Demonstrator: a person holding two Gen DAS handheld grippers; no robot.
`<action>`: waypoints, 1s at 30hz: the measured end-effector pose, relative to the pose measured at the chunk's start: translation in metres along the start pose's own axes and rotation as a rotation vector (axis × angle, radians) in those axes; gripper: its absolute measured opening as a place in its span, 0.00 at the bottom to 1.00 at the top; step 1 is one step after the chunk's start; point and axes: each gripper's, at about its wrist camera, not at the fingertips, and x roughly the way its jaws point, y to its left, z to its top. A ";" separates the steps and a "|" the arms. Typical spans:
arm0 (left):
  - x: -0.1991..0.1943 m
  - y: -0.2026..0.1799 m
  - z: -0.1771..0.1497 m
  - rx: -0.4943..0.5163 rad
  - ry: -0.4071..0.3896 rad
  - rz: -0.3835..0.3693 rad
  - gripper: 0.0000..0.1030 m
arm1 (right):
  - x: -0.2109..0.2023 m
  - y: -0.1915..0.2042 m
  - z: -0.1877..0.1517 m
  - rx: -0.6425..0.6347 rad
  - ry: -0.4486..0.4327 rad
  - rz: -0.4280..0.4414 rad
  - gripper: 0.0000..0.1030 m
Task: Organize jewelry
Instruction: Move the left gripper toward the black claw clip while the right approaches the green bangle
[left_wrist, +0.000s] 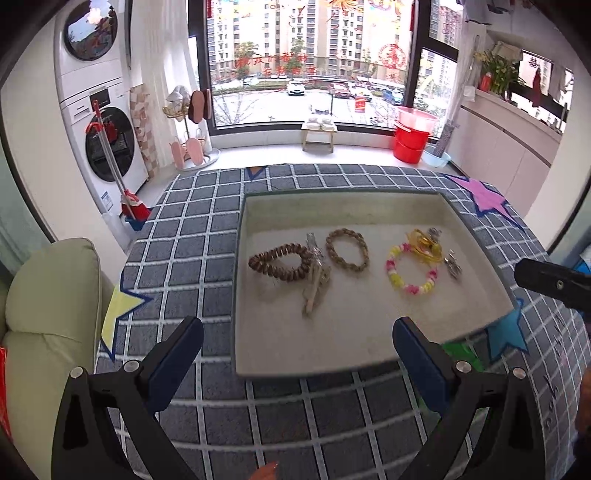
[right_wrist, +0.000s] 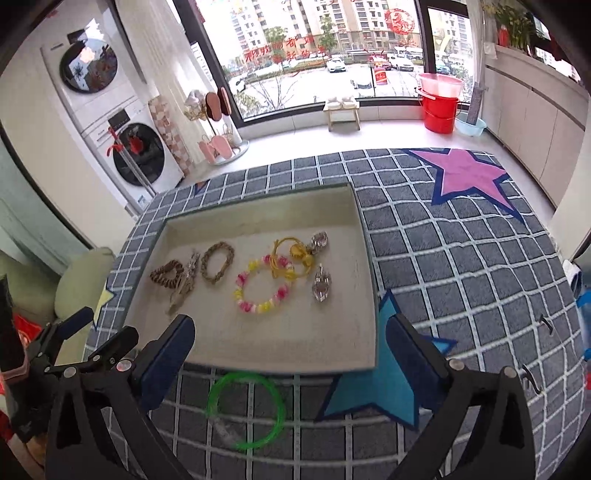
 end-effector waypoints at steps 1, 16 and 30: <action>-0.003 0.000 -0.003 0.002 -0.002 0.001 1.00 | -0.004 0.001 -0.003 -0.007 0.001 0.002 1.00; -0.053 -0.014 -0.085 0.066 0.056 -0.107 1.00 | -0.036 -0.007 -0.070 0.017 0.095 0.059 1.00; -0.085 -0.066 -0.144 0.153 0.089 -0.235 1.00 | -0.027 -0.026 -0.113 0.065 0.181 0.040 1.00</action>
